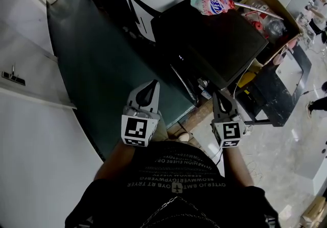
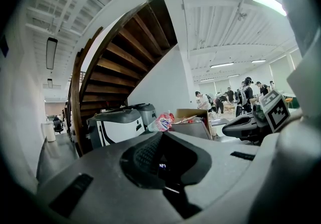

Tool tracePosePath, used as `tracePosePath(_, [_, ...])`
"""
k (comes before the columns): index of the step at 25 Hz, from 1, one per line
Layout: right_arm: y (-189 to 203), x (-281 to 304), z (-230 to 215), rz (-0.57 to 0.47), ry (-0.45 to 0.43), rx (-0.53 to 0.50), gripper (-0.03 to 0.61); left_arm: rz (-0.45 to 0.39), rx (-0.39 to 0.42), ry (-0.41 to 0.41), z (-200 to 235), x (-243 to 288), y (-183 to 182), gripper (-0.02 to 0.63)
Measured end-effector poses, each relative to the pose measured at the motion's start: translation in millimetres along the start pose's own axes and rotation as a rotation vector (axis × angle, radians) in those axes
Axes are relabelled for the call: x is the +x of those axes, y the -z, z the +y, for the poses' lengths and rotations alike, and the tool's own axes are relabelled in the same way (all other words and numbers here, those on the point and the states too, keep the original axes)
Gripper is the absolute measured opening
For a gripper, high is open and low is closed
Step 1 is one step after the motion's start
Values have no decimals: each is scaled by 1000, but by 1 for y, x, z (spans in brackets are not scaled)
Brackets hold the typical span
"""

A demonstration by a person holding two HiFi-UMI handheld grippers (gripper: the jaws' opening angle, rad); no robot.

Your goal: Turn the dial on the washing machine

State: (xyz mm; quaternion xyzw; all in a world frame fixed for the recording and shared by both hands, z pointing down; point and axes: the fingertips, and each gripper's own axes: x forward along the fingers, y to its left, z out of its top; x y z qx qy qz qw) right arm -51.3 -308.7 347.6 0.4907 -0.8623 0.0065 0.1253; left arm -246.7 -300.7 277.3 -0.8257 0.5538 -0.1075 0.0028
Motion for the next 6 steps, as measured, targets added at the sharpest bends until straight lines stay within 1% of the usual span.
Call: tracePosePath(6, [-4,15,5,-8,-26,10,-3,7,6,-29,13,2,1,6])
